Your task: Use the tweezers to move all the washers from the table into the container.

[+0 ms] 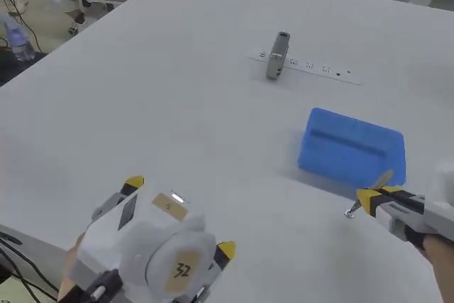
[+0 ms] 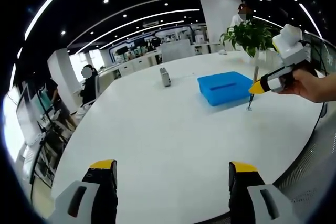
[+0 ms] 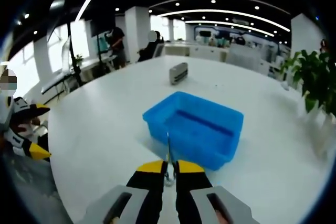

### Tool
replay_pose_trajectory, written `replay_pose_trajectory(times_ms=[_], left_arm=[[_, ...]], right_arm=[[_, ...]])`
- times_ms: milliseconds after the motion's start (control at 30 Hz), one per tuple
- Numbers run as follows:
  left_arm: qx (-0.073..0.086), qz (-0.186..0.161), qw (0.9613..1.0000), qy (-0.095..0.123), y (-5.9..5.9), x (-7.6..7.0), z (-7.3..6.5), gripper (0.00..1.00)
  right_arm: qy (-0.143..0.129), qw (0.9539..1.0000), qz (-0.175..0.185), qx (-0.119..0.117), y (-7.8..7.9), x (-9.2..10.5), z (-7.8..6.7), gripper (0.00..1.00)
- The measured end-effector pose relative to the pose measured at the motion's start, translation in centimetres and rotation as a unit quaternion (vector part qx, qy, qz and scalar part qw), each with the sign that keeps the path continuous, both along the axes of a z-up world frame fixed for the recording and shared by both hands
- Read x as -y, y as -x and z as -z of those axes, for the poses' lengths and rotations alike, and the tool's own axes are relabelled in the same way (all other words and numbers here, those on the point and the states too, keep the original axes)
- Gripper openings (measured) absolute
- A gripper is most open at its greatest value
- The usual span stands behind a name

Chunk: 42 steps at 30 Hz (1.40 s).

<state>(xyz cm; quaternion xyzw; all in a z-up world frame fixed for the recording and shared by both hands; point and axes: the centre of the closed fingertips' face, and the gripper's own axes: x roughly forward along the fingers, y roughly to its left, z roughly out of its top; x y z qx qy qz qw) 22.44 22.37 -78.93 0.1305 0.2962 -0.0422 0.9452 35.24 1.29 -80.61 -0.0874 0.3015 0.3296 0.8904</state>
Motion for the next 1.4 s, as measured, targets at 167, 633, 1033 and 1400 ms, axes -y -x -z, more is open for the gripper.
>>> replay_pose_trajectory(times_ms=[167, 633, 1033, 1400], left_arm=[[-0.006, 0.001, 1.0000, -0.004, 0.07, 0.01, 0.18, 0.89], [-0.002, -0.003, 1.0000, -0.006, 0.05, -0.16, 0.04, 0.89], [-0.005, -0.002, 1.0000, -0.006, 0.03, -0.14, 0.20, 0.89], [-0.005, 0.000, 1.0000, -0.006, 0.02, -0.12, 0.20, 0.89]], right_arm=[[0.000, 1.0000, 0.003, 0.000, -0.34, 0.34, 0.38, 0.04], [0.013, 0.9999, -0.009, 0.000, -0.02, 0.44, 0.55, 0.03], [0.009, 0.9999, -0.004, -0.004, -0.02, 0.67, 0.67, 0.02], [0.006, 0.9999, 0.000, -0.009, -0.10, 0.64, 0.68, 0.02]])
